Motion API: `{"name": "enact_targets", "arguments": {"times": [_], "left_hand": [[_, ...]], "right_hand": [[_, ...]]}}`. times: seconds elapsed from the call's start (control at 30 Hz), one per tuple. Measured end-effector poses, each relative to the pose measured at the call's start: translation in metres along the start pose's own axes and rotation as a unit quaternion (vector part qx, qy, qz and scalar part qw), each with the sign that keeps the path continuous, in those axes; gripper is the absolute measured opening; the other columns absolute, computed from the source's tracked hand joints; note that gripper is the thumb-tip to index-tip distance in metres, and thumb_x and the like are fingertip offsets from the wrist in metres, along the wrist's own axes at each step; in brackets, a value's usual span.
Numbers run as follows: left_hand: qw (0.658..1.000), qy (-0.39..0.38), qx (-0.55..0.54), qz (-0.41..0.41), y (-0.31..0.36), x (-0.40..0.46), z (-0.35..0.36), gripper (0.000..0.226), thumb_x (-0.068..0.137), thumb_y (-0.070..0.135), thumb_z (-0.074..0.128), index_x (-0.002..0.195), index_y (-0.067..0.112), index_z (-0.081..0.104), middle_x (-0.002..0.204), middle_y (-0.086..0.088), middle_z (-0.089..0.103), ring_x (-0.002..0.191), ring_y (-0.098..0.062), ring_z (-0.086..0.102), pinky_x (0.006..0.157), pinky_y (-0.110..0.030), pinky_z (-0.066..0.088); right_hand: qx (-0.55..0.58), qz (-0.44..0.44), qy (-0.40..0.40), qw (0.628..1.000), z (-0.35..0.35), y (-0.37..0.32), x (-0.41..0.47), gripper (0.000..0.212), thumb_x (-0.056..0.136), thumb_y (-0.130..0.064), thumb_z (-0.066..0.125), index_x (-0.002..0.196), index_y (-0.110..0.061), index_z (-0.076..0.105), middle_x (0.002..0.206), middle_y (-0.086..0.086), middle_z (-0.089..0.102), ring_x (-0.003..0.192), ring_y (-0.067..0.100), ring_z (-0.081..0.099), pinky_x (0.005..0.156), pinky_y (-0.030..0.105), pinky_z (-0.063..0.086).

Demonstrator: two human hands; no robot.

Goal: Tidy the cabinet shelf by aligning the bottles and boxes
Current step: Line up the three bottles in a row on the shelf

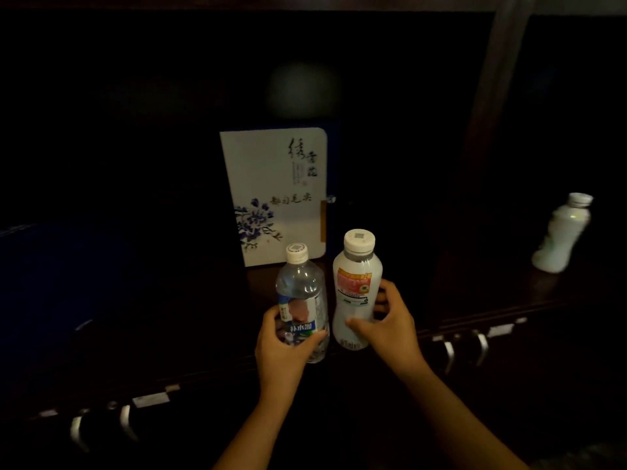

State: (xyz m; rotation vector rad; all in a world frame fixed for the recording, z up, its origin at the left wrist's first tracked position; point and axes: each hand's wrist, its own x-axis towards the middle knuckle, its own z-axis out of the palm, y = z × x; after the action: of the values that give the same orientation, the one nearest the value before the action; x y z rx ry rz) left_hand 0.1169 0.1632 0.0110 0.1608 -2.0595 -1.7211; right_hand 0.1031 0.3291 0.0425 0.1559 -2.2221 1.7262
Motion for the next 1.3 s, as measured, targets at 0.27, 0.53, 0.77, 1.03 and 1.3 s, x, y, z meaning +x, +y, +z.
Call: {"name": "enact_targets", "arguments": {"times": [0.27, 0.53, 0.77, 1.03, 1.3], "left_hand": [[0.998, -0.059, -0.019, 0.029, 0.041, -0.068, 0.085, 0.067, 0.051, 0.022, 0.088, 0.096, 0.047, 0.045, 0.1, 0.014, 0.058, 0.089, 0.003, 0.056, 0.058, -0.006, 0.046], [0.998, -0.03, -0.048, 0.017, 0.083, -0.129, 0.25, 0.07, 0.052, 0.022, 0.087, 0.108, 0.036, 0.048, 0.103, 0.011, 0.057, 0.09, -0.003, 0.057, 0.069, -0.015, 0.045], [1.0, 0.008, -0.02, 0.022, 0.103, -0.13, 0.363, 0.073, 0.054, 0.019, 0.086, 0.117, 0.025, 0.049, 0.113, -0.004, 0.061, 0.101, -0.02, 0.061, 0.084, -0.037, 0.054], [0.998, 0.055, -0.007, 0.004, 0.079, -0.072, 0.445, 0.075, 0.056, 0.02, 0.086, 0.12, 0.02, 0.047, 0.116, -0.007, 0.06, 0.103, -0.022, 0.06, 0.083, -0.037, 0.054], [0.993, 0.107, 0.039, -0.033, 0.048, -0.027, 0.541, 0.077, 0.055, 0.02, 0.087, 0.121, 0.017, 0.048, 0.118, -0.011, 0.056, 0.106, -0.026, 0.058, 0.082, -0.039, 0.054]], "right_hand": [[-0.006, 0.005, 0.038, 0.999, -0.128, 0.011, -0.031, 0.068, 0.062, -0.01, 0.081, 0.116, -0.03, 0.045, 0.112, -0.001, 0.06, 0.104, 0.013, 0.058, 0.086, 0.037, 0.053], [-0.028, 0.012, 0.054, 0.998, -0.3, 0.067, -0.003, 0.069, 0.06, -0.012, 0.082, 0.115, -0.031, 0.044, 0.099, -0.015, 0.057, 0.091, 0.0, 0.055, 0.067, 0.014, 0.045], [-0.039, 0.009, 0.053, 0.998, -0.396, 0.105, 0.068, 0.067, 0.061, -0.012, 0.082, 0.108, -0.037, 0.042, 0.095, -0.018, 0.054, 0.087, -0.002, 0.054, 0.06, 0.01, 0.044], [-0.027, 0.001, 0.074, 0.997, -0.415, 0.153, 0.149, 0.067, 0.063, -0.011, 0.081, 0.099, -0.049, 0.04, 0.093, -0.021, 0.055, 0.084, -0.005, 0.055, 0.064, 0.012, 0.046], [-0.004, 0.029, 0.06, 0.998, -0.422, 0.214, 0.223, 0.066, 0.063, -0.009, 0.081, 0.097, -0.05, 0.041, 0.092, -0.027, 0.053, 0.086, -0.009, 0.053, 0.069, 0.008, 0.044]]}}
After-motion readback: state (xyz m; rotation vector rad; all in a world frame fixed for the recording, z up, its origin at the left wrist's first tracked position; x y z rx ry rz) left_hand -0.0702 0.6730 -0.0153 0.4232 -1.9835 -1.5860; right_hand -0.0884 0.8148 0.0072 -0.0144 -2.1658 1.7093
